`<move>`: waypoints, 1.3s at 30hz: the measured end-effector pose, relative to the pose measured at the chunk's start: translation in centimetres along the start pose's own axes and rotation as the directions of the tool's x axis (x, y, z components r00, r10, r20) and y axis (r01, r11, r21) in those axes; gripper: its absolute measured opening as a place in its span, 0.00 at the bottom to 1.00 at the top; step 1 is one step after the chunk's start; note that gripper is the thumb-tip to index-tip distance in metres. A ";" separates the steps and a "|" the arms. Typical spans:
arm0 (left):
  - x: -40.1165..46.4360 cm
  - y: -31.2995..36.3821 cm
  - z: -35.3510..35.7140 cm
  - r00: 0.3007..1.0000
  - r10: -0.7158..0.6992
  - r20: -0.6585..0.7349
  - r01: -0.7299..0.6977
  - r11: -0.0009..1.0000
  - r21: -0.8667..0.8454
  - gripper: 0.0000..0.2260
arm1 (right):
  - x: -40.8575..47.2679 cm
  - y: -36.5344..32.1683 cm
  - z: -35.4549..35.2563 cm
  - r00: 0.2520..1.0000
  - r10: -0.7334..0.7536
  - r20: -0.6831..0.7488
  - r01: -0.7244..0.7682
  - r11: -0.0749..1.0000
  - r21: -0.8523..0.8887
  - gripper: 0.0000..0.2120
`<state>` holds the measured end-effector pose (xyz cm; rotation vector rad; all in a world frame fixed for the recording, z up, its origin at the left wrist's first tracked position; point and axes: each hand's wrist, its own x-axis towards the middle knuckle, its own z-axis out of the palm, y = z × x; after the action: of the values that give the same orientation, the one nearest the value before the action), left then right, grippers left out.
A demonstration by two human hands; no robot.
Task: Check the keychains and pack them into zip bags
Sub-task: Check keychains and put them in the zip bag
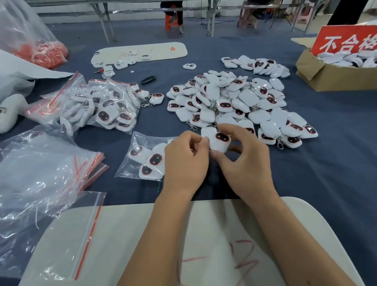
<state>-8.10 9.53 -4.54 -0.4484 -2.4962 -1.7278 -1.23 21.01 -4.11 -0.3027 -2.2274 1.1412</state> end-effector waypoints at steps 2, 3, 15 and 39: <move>0.2 0.3 -0.4 0.998 -0.062 0.009 0.063 0.992 -0.105 0.09 | -0.2 -0.2 0.2 0.997 -0.032 0.070 0.016 0.975 0.222 0.28; 0.2 0.4 -0.6 0.997 -0.080 0.020 0.082 0.986 -0.145 0.10 | -0.3 -0.2 0.3 0.992 -0.045 0.115 0.009 0.955 0.295 0.30; 0.4 0.2 -2.0 0.979 -0.131 0.153 0.168 0.951 -0.260 0.06 | 0.5 0.9 0.2 0.976 0.151 0.157 -0.213 0.810 0.546 0.21; -0.1 0.3 -1.4 0.997 0.015 0.071 0.002 0.973 -0.233 0.04 | 0.8 1.3 0.4 0.958 0.272 0.091 -0.283 0.845 0.453 0.05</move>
<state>-8.04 8.36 -3.79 -0.5442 -2.3427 -2.0476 -2.24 21.92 -4.98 -0.4195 -1.8880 1.7965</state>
